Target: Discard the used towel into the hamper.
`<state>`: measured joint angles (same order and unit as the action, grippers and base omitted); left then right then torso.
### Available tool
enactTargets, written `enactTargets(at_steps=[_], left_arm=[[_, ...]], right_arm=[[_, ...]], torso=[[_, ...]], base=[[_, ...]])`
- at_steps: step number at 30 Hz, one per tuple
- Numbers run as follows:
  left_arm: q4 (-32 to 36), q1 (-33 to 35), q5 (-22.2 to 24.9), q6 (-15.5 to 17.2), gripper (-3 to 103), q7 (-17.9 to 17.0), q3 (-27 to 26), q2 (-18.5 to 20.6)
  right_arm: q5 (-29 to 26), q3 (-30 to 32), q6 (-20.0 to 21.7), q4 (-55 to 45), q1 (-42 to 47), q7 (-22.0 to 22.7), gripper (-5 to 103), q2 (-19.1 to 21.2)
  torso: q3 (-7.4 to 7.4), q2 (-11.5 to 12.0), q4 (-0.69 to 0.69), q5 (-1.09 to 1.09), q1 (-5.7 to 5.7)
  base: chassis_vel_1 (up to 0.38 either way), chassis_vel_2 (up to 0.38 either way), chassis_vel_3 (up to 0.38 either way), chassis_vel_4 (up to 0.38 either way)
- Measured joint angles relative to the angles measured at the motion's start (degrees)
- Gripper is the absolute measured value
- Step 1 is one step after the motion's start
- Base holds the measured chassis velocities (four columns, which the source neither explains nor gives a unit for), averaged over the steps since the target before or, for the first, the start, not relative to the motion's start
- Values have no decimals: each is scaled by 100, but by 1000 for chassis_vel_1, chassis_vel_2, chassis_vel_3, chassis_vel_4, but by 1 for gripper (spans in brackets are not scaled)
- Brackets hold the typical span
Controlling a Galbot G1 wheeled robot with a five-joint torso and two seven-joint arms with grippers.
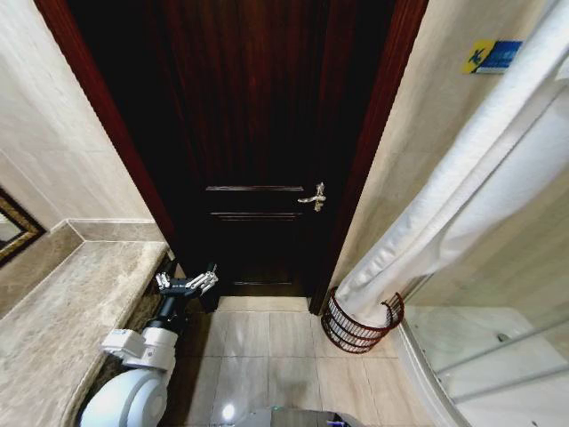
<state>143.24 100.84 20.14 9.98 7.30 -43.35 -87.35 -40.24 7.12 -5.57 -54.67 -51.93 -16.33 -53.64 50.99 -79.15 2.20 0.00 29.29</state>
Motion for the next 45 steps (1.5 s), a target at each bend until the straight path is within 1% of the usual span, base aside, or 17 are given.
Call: enactTargets(at_steps=[6,7,8,10,12,13,15,20,22,29,33,34,37,38,41,42,45], left_arm=[[0,-1,0,0,100,0,0,0],[0,-1,0,0,100,0,0,0],[0,-1,0,0,100,0,0,0],[0,-1,0,0,100,0,0,0],[0,-1,0,0,100,0,0,0],[0,-1,0,0,100,0,0,0],[0,-1,0,0,100,0,0,0],[0,0,0,0,100,0,0,0],[0,0,0,0,100,0,0,0],[0,0,0,0,100,0,0,0],[0,0,0,0,100,0,0,0],[0,0,0,0,100,0,0,0],[0,0,0,0,100,0,0,0],[0,0,0,0,100,0,0,0],[0,0,0,0,100,0,0,0],[0,0,0,0,100,0,0,0],[0,0,0,0,100,0,0,0]], right_arm=[[12,87,-20,-63,84,4,2,-6],[14,129,-21,-123,178,5,2,36],[20,203,-23,-224,400,3,2,140],[22,247,-36,-258,549,-2,2,204],[14,318,-107,-238,770,-40,2,321],[14,318,-107,-238,770,-40,2,321],[-10,333,-127,-206,804,-44,2,350],[-40,280,-138,-91,675,-58,2,314],[-36,255,-154,-34,599,-70,2,282],[21,383,-163,-59,767,-87,2,318],[47,673,-180,-280,1333,-129,2,451],[47,673,-180,-280,1333,-129,2,451],[-45,928,-208,-461,1900,-172,2,559],[-45,928,-208,-461,1900,-172,2,559],[-138,1211,-222,-692,2471,-180,2,670],[-138,1211,-222,-692,2471,-180,2,670],[-271,1427,-179,-1033,2955,-118,2,790]], torso=[[0,0,0,-8,4],[1,1,1,-7,5],[3,3,2,3,9],[5,4,2,7,10],[4,4,-1,7,8],[4,4,-1,7,8],[0,2,-2,0,0],[-1,1,-1,-1,-1],[-1,0,0,-5,-1],[0,1,0,0,2],[1,1,-1,2,2],[1,1,-1,2,2],[1,1,0,2,2],[1,1,0,2,2],[1,1,0,2,3],[1,1,0,2,3],[1,1,0,0,3]], base=[[-96,95,103,-106],[-80,102,115,-77],[-29,75,80,-19],[-29,75,56,-19],[0,0,0,0],[0,0,0,0],[0,0,0,0],[0,0,0,0],[0,0,0,0],[0,0,0,0],[0,0,0,0],[0,0,0,0],[0,0,0,0],[0,0,0,0],[0,0,0,0],[0,0,0,0],[0,0,0,0]])
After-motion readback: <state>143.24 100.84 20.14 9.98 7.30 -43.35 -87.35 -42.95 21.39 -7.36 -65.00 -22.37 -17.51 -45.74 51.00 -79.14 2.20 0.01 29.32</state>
